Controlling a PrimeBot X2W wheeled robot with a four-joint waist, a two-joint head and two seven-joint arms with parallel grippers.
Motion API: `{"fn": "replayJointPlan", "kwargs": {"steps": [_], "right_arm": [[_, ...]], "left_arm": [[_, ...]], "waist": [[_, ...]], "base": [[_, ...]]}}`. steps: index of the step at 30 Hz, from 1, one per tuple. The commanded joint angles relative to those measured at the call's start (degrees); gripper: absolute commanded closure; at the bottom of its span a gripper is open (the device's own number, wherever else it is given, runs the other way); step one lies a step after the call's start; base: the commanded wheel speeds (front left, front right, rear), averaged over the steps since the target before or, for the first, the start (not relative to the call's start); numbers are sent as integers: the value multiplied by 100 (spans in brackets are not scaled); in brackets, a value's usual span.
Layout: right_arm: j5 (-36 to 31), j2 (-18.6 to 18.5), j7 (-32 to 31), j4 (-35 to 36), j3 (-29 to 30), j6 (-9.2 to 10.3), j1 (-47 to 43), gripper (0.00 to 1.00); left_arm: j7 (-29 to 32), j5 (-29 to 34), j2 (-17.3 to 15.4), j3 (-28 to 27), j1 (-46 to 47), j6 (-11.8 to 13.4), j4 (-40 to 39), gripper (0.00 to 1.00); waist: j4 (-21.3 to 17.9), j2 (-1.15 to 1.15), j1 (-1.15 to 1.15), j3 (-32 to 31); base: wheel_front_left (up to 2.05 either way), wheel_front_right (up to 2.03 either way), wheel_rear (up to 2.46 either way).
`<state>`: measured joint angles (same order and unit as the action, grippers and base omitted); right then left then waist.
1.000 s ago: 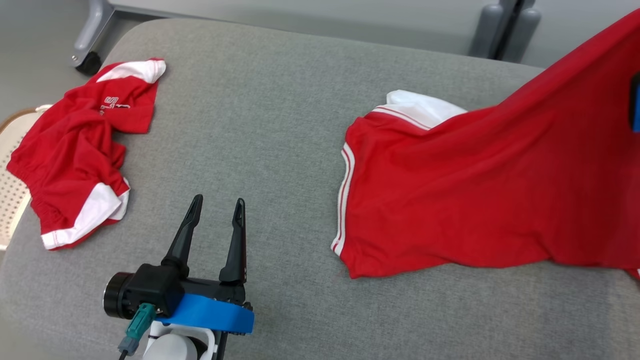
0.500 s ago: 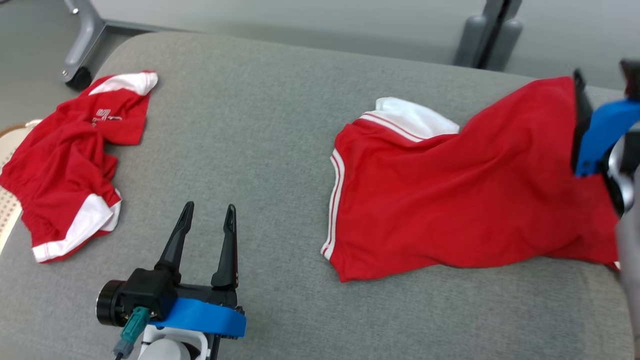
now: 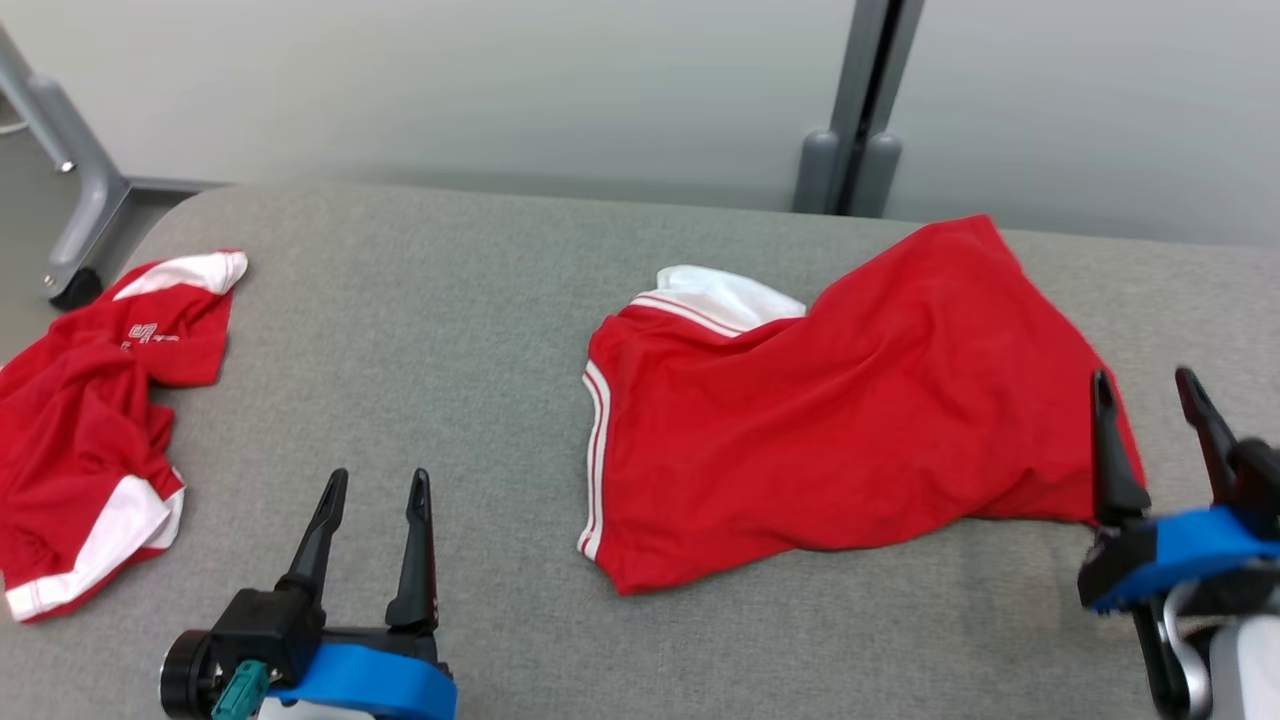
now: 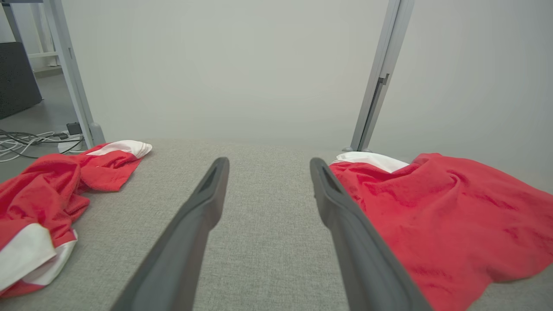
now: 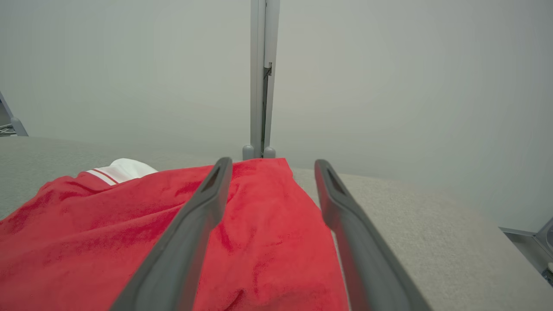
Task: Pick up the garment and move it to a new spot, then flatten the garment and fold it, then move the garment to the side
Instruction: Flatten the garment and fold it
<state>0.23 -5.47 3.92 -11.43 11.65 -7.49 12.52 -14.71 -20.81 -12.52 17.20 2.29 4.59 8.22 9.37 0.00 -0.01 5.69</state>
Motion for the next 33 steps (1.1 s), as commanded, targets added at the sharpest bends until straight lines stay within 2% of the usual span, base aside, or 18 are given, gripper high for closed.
{"fn": "replayJointPlan", "kwargs": {"steps": [1, 6, 9, 24, 33], "right_arm": [[74, 106, 12, 253, 80, -1, -301, 0], [273, 248, -83, 899, 43, -1, -1032, 0], [463, 256, -135, 1061, -90, -1, -1304, 0], [697, 257, -167, 1136, -406, -1, -1538, 0], [770, 255, -128, 1132, -702, -1, -1357, 0]], "left_arm": [[14, -40, -56, -47, -90, 42, -24, 0], [34, -95, -109, -103, -245, 98, -50, 0], [63, -140, -149, -118, -350, 117, -31, 0], [305, -199, -263, -148, -437, 281, -93, 0], [1168, -528, -52, -48, 424, 149, 518, 0]], "waist": [[-148, 0, 1, -151], [-329, 0, 1, -282], [-447, 0, 1, -344], [-820, 0, 1, -405], [-1037, 0, 1, -67]], "base": [[0, 0, 0], [0, 0, 0], [0, 0, 0], [0, 0, 0], [0, 0, 0]]}}
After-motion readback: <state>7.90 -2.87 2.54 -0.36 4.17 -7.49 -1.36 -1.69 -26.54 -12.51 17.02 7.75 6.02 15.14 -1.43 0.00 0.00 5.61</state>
